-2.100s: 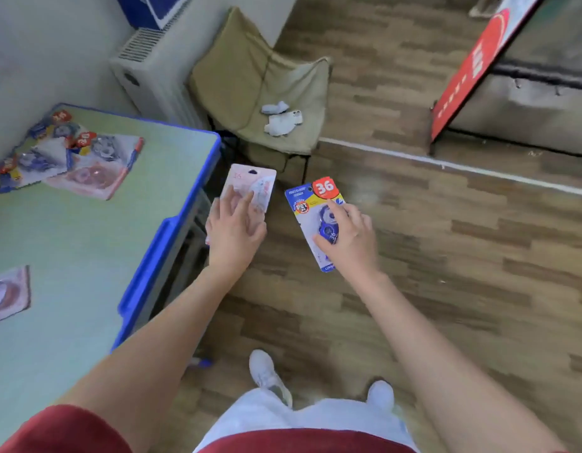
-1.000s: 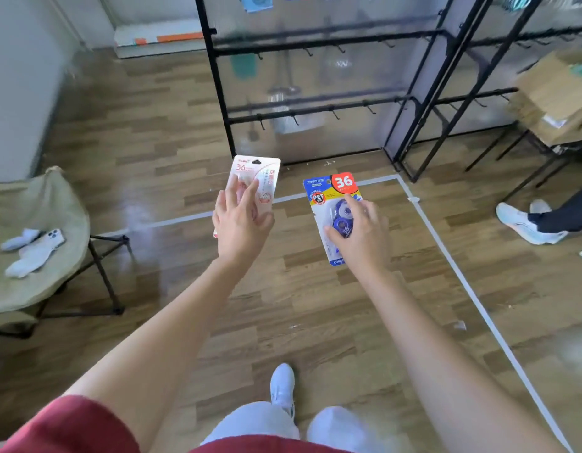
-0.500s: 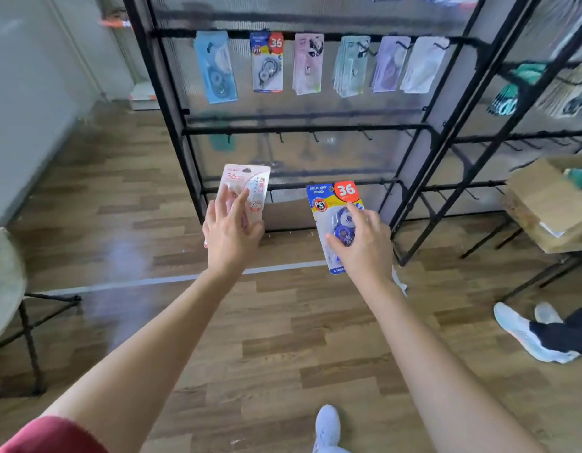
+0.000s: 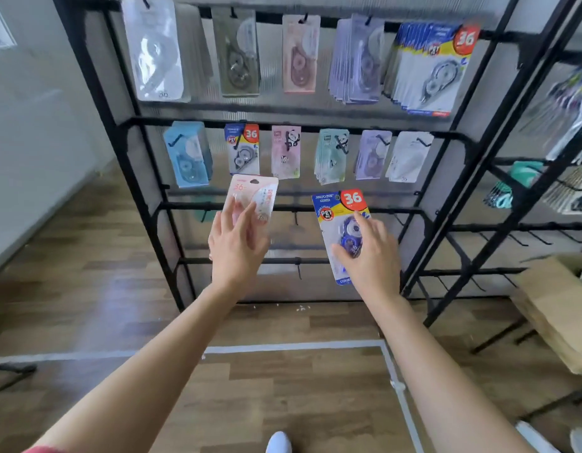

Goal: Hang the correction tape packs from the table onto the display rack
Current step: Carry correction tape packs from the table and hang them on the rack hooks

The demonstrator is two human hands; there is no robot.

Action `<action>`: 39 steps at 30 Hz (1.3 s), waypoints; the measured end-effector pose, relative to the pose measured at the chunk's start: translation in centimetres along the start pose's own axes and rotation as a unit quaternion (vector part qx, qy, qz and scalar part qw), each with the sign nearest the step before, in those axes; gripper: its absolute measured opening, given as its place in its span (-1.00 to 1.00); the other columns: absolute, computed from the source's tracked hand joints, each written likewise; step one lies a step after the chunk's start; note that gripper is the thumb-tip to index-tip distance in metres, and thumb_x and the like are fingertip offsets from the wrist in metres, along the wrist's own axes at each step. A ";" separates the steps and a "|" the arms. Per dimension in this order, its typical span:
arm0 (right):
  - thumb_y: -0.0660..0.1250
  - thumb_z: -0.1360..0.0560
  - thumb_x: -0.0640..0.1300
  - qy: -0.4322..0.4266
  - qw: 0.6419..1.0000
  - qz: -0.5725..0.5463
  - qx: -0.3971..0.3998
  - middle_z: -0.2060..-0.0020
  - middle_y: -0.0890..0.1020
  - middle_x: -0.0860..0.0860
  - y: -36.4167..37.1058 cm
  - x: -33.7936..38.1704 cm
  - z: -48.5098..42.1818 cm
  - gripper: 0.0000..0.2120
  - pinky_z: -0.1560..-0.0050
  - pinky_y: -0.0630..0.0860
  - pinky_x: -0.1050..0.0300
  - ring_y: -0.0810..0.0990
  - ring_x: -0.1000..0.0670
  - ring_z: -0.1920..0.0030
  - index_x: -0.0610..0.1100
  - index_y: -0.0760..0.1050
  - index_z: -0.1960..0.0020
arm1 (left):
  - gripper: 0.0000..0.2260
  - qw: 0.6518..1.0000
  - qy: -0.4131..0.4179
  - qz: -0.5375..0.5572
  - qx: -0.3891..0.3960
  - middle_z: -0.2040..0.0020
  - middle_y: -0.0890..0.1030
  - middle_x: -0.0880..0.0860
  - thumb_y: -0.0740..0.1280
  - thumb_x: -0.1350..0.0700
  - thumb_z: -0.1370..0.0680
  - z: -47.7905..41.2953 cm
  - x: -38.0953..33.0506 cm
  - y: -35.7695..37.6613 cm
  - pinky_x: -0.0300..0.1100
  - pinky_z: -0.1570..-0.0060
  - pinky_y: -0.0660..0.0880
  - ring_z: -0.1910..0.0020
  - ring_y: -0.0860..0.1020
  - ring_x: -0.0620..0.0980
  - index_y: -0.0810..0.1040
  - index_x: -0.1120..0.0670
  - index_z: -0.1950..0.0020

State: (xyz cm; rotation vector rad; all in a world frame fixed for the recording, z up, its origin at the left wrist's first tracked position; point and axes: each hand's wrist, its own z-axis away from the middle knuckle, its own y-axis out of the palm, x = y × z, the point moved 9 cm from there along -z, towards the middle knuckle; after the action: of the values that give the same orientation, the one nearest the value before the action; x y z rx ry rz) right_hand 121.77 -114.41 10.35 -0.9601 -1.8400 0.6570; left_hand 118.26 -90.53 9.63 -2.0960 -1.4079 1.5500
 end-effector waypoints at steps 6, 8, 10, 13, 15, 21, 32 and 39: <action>0.40 -0.46 0.01 -0.044 0.996 -0.011 -0.074 -0.25 0.45 -0.13 -2.1 0.2 -10.8 -0.39 -0.15 0.38 -0.02 0.42 -0.17 -0.19 -0.14 0.32 -0.43 | -0.49 0.998 0.052 0.013 -0.036 -0.54 0.15 0.07 0.38 0.05 -0.51 -10.1 -4.3 3.2 0.03 -0.42 0.09 -0.49 0.14 0.13 0.37 -0.02 -0.44; 0.40 -0.46 0.02 -0.047 0.995 -0.021 -0.090 -0.25 0.44 -0.12 -2.5 0.3 -14.0 -0.39 -0.15 0.38 0.00 0.40 -0.16 -0.20 -0.14 0.31 -0.44 | -0.48 0.997 0.061 0.014 -0.044 -0.55 0.14 0.06 0.38 0.02 -0.51 -13.5 -5.6 4.0 0.04 -0.42 0.09 -0.49 0.13 0.13 0.35 -0.04 -0.45; 0.40 -0.46 0.02 -0.054 0.993 -0.028 -0.104 -0.25 0.45 -0.13 -2.8 0.3 -16.8 -0.39 -0.17 0.34 0.02 0.40 -0.17 -0.22 -0.14 0.31 -0.44 | -0.47 0.996 0.076 0.017 -0.053 -0.55 0.13 0.05 0.38 0.01 -0.51 -16.5 -7.0 4.5 0.07 -0.42 0.11 -0.48 0.13 0.14 0.34 -0.04 -0.46; 0.39 -0.46 0.03 -0.067 0.990 -0.033 -0.119 -0.25 0.45 -0.13 -3.2 0.3 -20.1 -0.38 -0.17 0.30 0.04 0.40 -0.18 -0.23 -0.14 0.31 -0.44 | -0.47 0.991 0.107 0.021 -0.075 -0.54 0.15 0.07 0.39 0.01 -0.50 -20.1 -9.3 4.9 0.09 -0.41 0.11 -0.48 0.14 0.15 0.36 -0.01 -0.45; 0.41 -0.45 0.02 -0.077 0.987 -0.042 -0.133 -0.25 0.45 -0.13 -3.6 0.2 -21.9 -0.38 -0.15 0.31 0.04 0.41 -0.18 -0.20 -0.13 0.32 -0.43 | -0.48 0.989 0.116 0.027 -0.089 -0.54 0.15 0.06 0.39 0.03 -0.51 -22.1 -10.7 5.2 0.05 -0.42 0.10 -0.48 0.13 0.13 0.37 0.00 -0.45; 0.47 -0.41 -0.05 -0.113 0.977 -0.074 -0.163 -0.22 0.50 -0.16 -4.4 -0.6 -25.9 -0.39 -0.14 0.42 -0.12 0.44 -0.21 -0.19 -0.18 0.38 -0.39 | -0.48 0.983 0.139 0.026 -0.119 -0.55 0.11 0.10 0.37 0.05 -0.52 -26.6 -13.9 6.3 0.05 -0.44 0.07 -0.50 0.09 0.15 0.35 0.02 -0.47; 0.49 -0.39 -0.10 -0.147 0.968 -0.124 -0.163 -0.22 0.50 -0.17 -3.8 -1.7 -31.2 -0.41 -0.15 0.43 -0.11 0.45 -0.24 -0.21 -0.20 0.41 -0.36 | -0.51 0.983 0.112 -0.042 -0.136 -0.57 0.05 0.08 0.30 0.00 -0.57 -31.9 -14.5 7.7 0.11 -0.46 0.05 -0.51 0.04 0.14 0.29 -0.02 -0.49; 0.47 -0.41 -0.06 -0.139 0.969 -0.136 -0.153 -0.28 0.47 -0.17 -2.8 -2.2 -32.2 -0.40 -0.20 0.42 -0.14 0.43 -0.23 -0.25 -0.19 0.39 -0.38 | -0.47 0.989 0.092 -0.057 -0.102 -0.57 0.00 0.05 0.28 -0.05 -0.57 -34.5 -13.0 9.6 0.13 -0.43 0.08 -0.51 0.02 0.13 0.21 -0.07 -0.52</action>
State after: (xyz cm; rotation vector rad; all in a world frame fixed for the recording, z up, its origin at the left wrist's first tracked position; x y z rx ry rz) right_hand 150.49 -116.61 25.17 -0.8154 -2.3221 0.3552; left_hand 151.86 -92.91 27.38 -2.1615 -1.6455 1.1809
